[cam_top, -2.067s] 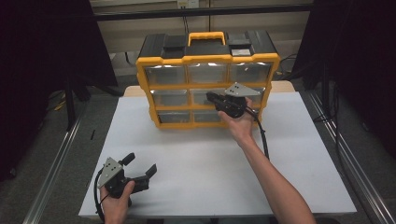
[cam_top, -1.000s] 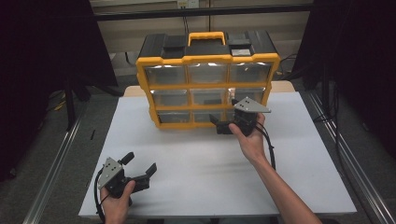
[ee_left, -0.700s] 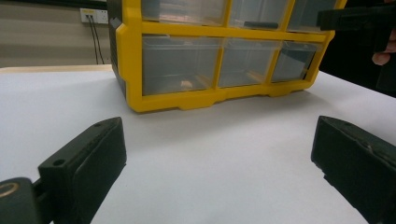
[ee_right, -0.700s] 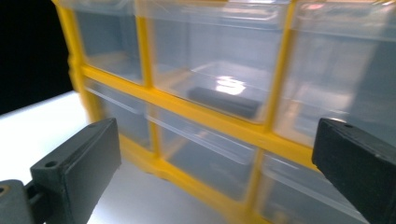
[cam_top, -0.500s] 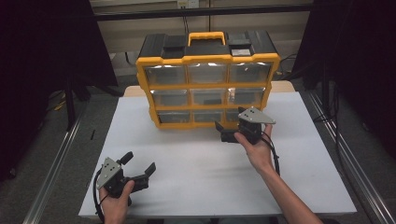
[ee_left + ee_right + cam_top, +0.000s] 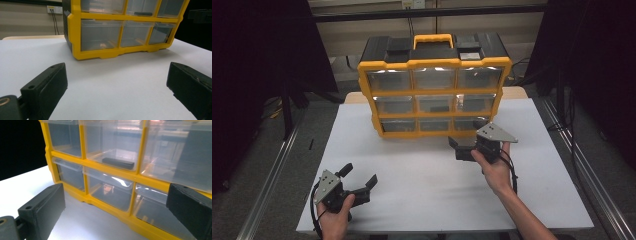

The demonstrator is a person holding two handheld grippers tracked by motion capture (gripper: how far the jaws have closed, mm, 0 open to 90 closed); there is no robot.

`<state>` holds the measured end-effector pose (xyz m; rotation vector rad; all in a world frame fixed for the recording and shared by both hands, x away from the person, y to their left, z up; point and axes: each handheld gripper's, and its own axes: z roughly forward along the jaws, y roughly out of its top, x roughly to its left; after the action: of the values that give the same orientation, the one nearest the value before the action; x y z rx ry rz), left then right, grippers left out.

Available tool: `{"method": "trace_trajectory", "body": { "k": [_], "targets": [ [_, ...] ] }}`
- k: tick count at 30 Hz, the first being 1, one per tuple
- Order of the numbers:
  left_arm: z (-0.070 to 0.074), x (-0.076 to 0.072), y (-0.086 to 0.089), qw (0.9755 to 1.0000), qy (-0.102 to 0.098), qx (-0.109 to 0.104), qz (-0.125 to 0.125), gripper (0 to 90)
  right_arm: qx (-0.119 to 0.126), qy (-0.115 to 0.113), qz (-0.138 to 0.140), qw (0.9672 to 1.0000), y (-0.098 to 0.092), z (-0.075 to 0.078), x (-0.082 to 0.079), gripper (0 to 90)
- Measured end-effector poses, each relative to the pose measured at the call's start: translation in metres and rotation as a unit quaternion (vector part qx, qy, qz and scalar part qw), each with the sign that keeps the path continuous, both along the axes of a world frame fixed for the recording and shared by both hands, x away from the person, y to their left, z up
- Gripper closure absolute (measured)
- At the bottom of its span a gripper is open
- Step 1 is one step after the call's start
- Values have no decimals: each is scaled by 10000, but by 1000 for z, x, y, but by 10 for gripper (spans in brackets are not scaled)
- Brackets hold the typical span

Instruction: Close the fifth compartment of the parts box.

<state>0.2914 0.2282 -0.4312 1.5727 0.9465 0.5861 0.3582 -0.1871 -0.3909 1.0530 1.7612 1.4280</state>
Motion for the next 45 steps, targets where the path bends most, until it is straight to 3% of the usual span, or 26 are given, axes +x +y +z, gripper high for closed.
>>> {"method": "trace_trajectory", "body": {
  "k": [24,45],
  "targets": [
    [0,-3,0,10000,40,32,-51,35,237,-50,-403,9989,-40,-3,-34,15],
    [1,-6,2,10000,36,10,41,35,266,12,-969,9949,-87,-13,-72,9]
  ]
}}
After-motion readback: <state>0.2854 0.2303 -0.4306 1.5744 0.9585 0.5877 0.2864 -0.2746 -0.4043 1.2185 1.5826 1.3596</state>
